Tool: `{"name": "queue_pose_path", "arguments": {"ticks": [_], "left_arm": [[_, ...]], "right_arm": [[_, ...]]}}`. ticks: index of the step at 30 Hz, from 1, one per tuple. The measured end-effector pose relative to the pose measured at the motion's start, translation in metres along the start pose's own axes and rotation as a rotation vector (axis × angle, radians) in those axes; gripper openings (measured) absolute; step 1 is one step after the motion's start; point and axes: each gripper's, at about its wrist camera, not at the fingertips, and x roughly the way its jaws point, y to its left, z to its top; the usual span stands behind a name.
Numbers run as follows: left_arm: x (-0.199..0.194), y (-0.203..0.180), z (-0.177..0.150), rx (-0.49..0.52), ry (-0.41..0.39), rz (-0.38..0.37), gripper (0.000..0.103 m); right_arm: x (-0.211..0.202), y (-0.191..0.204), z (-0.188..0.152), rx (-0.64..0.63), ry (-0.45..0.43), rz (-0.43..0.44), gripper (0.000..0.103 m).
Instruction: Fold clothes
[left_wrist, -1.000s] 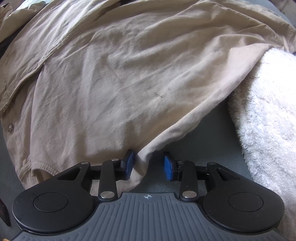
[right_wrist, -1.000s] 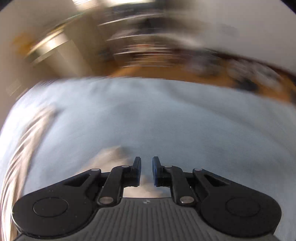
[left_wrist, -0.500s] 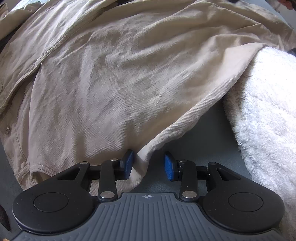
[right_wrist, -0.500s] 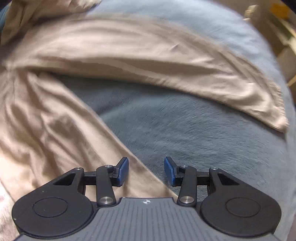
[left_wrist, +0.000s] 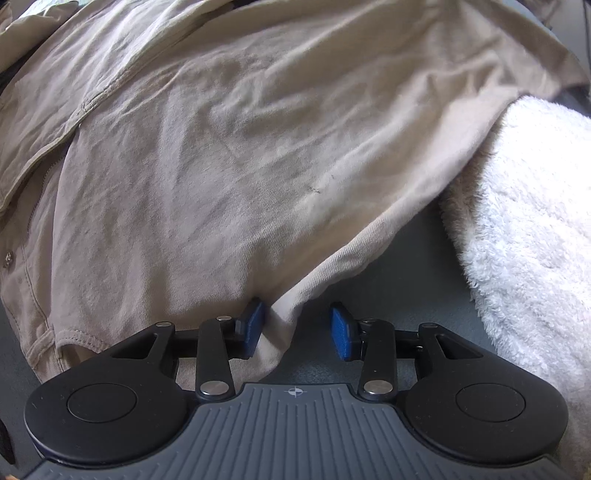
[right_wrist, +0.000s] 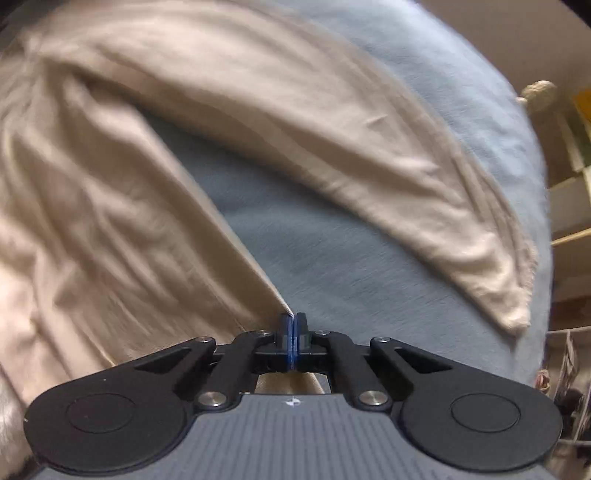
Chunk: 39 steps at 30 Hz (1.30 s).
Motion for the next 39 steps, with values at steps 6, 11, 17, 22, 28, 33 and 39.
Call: {"name": "queue_pose_path", "arguments": {"ticks": [6,11,17,22,28,33,39], "left_arm": [[0.004,-0.003,0.004,0.027,0.016,0.017,0.041],[0.008,-0.007,0.004,0.072,0.021,0.028,0.045],[0.013,-0.006,0.01,0.074,0.038,0.025,0.049],[0.018,-0.009,0.014,0.083,0.049,0.031,0.055],[0.021,-0.011,0.018,0.083,0.064,0.052,0.056],[0.024,-0.01,0.021,0.076,0.072,0.061,0.056],[0.029,-0.009,0.024,0.077,0.076,0.062,0.06]], "right_arm": [[0.029,-0.003,0.019,-0.005,0.022,-0.076,0.0],[0.043,-0.04,-0.01,0.234,0.04,-0.176,0.028],[-0.021,-0.163,-0.168,1.095,-0.108,-0.214,0.056],[-0.026,-0.179,-0.295,1.588,-0.165,-0.061,0.056],[-0.008,-0.153,-0.332,1.663,-0.185,0.039,0.051],[0.013,-0.149,-0.317,1.576,-0.098,0.049,0.04],[0.017,-0.147,-0.293,1.433,-0.043,0.009,0.014]]}}
